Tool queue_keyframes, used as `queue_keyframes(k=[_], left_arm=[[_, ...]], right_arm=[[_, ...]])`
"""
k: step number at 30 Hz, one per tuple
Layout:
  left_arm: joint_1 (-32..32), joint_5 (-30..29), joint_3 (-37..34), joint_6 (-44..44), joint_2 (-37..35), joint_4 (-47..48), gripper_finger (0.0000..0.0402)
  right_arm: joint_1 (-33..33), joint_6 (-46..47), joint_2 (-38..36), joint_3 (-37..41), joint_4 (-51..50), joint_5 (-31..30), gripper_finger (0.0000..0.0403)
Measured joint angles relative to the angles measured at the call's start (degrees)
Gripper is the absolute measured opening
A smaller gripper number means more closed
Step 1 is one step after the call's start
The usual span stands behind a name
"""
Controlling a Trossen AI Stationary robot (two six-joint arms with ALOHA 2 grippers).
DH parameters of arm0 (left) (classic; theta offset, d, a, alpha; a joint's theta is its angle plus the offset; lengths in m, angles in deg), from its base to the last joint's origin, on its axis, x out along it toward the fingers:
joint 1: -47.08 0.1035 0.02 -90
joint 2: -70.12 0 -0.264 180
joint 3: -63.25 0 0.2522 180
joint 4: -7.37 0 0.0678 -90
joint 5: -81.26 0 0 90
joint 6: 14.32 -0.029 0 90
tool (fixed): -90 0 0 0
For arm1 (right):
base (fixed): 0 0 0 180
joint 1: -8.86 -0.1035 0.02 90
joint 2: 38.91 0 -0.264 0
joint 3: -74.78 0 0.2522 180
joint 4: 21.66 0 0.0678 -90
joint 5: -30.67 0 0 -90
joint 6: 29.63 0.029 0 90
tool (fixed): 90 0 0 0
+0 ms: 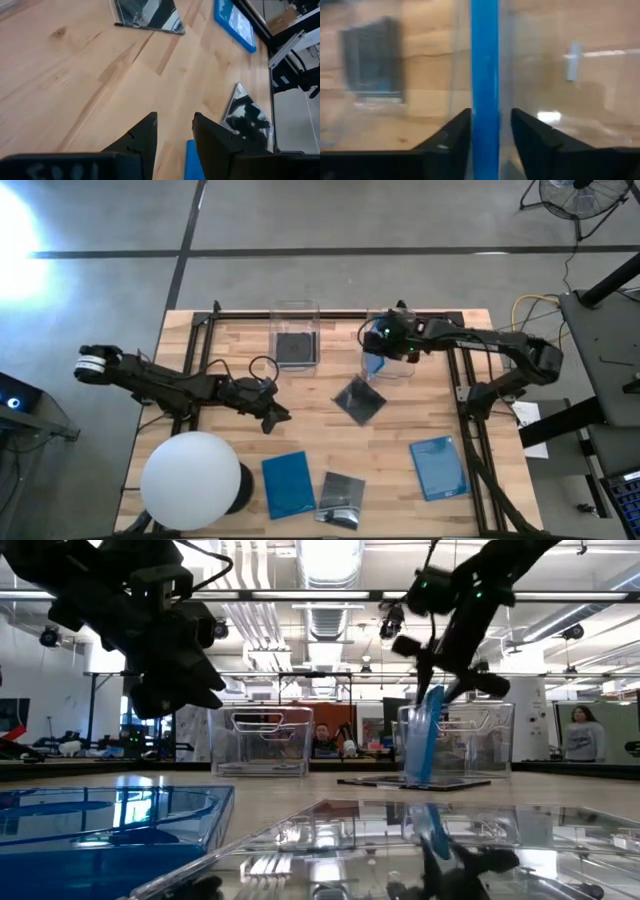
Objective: Pick & place jewel cases by type
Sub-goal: Put the blue cd case into the right transparent bin, then stack the blue CD case into the right transparent bin
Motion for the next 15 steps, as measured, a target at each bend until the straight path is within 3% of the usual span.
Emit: queue_keyframes(k=[3, 7, 10, 12, 15], left_arm=[[0.0, 0.0, 0.0, 0.0, 0.0, 0.4, 0.0106], [-0.3, 0.0, 0.0, 0.1, 0.0, 0.3, 0.0106], [-0.3, 0.0, 0.0, 0.6, 0.0, 0.3, 0.0106], [-0.3, 0.0, 0.0, 0.7, 0.0, 0.3, 0.0106], [-0.3, 2.3, 0.0, 0.4, 0.4, 0.2, 0.0106]], right_arm=[[-2.1, -0.6, 0.8, -2.6, -13.0, -2.4, 0.0194], [-7.8, 1.9, -1.2, -7.6, -30.2, -14.9, 0.0255], [-13.5, 1.5, -4.1, -13.8, -40.5, -20.0, 0.0291], [-19.9, -1.8, -5.9, -16.7, -43.2, -17.9, 0.0306], [-29.2, 2.3, -6.3, -15.1, -39.8, -5.8, 0.0310]])
